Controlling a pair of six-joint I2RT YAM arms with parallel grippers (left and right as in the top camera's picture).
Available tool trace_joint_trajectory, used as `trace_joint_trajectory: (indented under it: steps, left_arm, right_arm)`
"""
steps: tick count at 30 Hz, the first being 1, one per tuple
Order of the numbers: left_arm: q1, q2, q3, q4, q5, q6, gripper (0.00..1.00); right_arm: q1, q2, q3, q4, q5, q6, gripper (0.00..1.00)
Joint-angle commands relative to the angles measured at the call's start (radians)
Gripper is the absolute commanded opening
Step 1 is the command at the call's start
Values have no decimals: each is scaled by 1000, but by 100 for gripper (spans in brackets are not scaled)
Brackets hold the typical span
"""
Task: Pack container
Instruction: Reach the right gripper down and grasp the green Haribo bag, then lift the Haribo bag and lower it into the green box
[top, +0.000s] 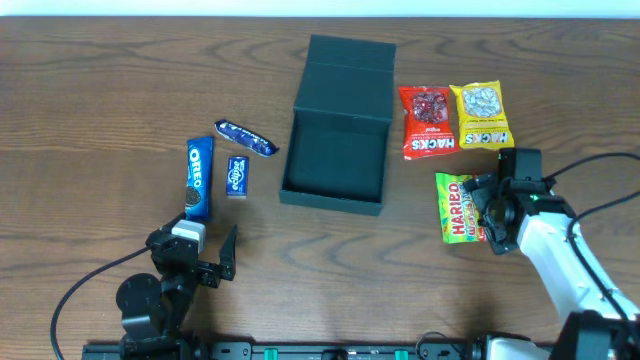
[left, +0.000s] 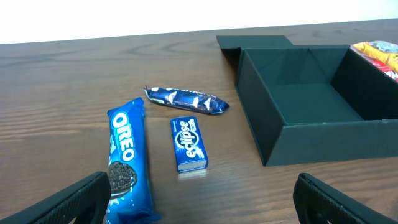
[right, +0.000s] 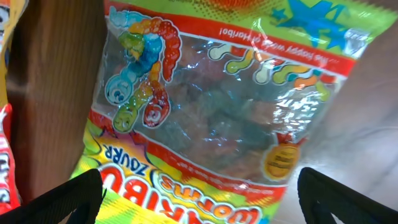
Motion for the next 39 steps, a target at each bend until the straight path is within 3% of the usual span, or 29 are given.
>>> trace_joint_trajectory:
  steps: [1,5,7,14,19,25,31,39]
  left_arm:
    - [-4,-7,-21,-5,11,-11,95]
    - [-4,-6,-21,-5,11,-11,95]
    - [-4,-6,-21,-5,11,-11,95]
    - [-4,-6,-21,-5,11,-11,95]
    - [-4,-7,-21,-5,11,-11,95]
    - [-4,-6,-21,-5,11,-11,95]
    - [-4,-7,-21,-5,11,-11,95]
    - [-4,-7,-21,-5,11,-11,95]
  right_arm:
    - [-13,37,18,29,-60,66,98]
    - [-14,83,18,39,-83,105,96]
    - [-16,109,18,46,-84,106,87]
    - [-17,173,18,45,-114,106,33]
    - [-17,206,18,45,-137,106,1]
    - [-16,208,18,41,-169,82,1]
    - [-16,188,22,40,-246,-78,1]
    - [-13,-9,26,-9,-282,-262,1]
